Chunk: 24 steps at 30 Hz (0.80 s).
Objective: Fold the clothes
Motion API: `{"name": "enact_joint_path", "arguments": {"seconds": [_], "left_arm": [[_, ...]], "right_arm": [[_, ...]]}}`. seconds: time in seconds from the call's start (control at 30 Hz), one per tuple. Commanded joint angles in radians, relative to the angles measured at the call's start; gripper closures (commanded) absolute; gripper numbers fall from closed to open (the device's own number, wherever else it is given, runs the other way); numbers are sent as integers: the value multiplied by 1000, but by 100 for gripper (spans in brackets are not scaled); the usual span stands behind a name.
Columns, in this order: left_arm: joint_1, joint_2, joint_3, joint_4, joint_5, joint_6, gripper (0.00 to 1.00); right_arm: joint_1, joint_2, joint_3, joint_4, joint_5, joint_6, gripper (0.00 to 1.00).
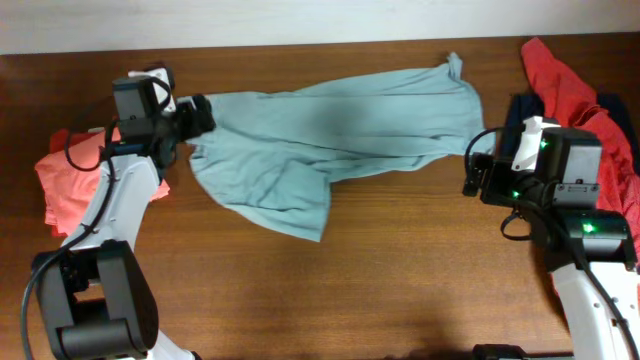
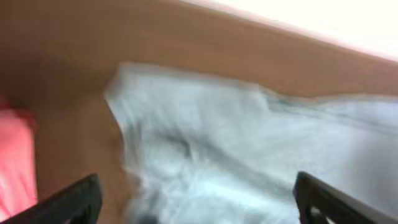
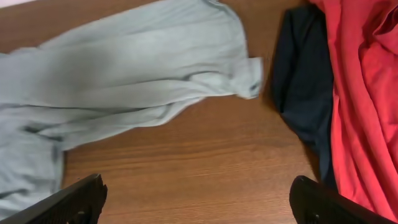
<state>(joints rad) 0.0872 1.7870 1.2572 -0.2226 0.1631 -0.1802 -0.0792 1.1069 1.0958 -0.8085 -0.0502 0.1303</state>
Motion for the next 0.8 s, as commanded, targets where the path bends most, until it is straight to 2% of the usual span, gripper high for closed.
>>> {"name": "enact_joint_path", "arguments": {"seconds": [0.0, 0.27, 0.4, 0.6, 0.7, 0.73, 0.77], "left_arm": [[-36, -16, 6, -152, 105, 5, 1], [-111, -16, 6, -599, 103, 5, 1], [-128, -16, 2, -735, 101, -11, 1], [-133, -15, -48, -704, 99, -108, 1], [-133, -15, -99, -625, 99, -144, 11], [-133, -15, -120, -596, 100, -157, 19], [-133, -15, -140, -569, 100, -171, 21]], "right_arm": [[-8, 11, 10, 0, 2, -3, 1], [-8, 18, 10, 0, 2, -3, 1], [-8, 29, 10, 0, 2, -3, 1], [-8, 49, 10, 0, 2, -3, 1], [-8, 50, 10, 0, 2, -3, 2], [-8, 50, 10, 0, 2, -3, 1], [-8, 50, 10, 0, 2, -3, 1]]}}
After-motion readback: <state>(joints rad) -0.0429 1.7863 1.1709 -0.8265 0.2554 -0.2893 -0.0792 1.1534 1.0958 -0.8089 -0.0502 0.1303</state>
